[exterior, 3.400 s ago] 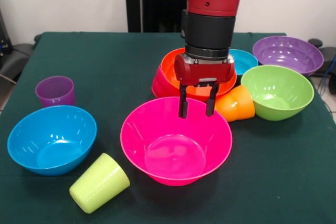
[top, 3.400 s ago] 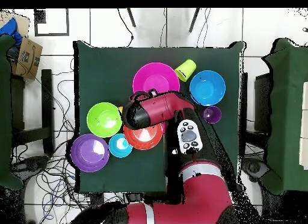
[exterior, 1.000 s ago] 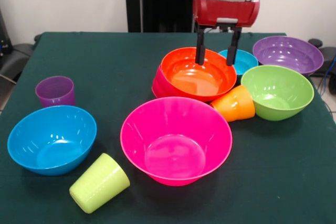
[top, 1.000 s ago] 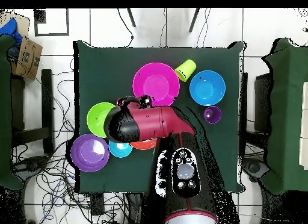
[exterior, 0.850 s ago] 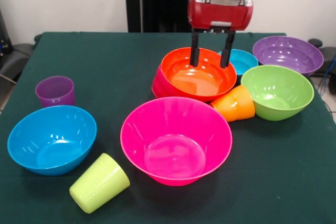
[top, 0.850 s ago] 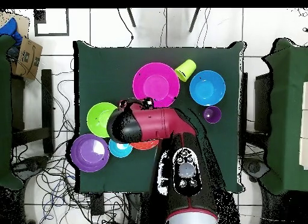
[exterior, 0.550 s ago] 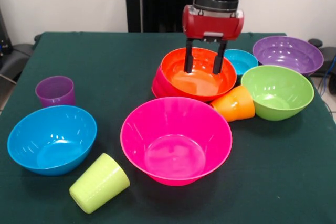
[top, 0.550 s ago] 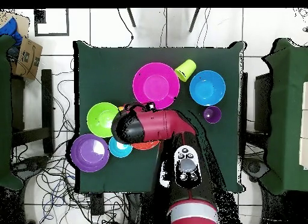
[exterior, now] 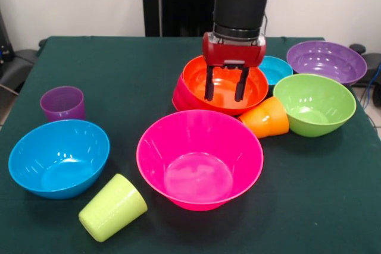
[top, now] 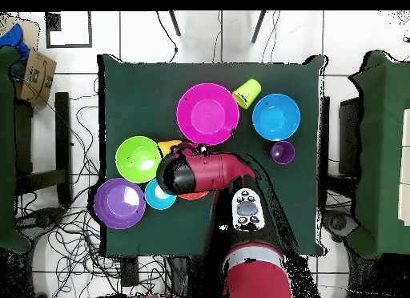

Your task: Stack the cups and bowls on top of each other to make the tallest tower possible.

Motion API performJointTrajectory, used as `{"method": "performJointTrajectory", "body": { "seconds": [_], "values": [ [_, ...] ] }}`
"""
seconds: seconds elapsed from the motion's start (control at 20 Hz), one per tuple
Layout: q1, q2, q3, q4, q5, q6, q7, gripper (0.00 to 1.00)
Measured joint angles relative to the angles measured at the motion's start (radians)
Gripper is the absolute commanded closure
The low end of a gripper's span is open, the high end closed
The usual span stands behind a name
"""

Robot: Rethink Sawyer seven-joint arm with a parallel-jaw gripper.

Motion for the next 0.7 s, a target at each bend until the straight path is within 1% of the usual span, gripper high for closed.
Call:
{"method": "performJointTrajectory", "body": {
  "seconds": [0.4, 0.7],
  "values": [
    [0.019, 0.072, -0.036, 0.032, 0.001, -0.109, 0.001, 0.00],
    [0.029, 0.101, -0.044, 0.051, 0.001, -0.152, 0.001, 0.00]
  ]
}}
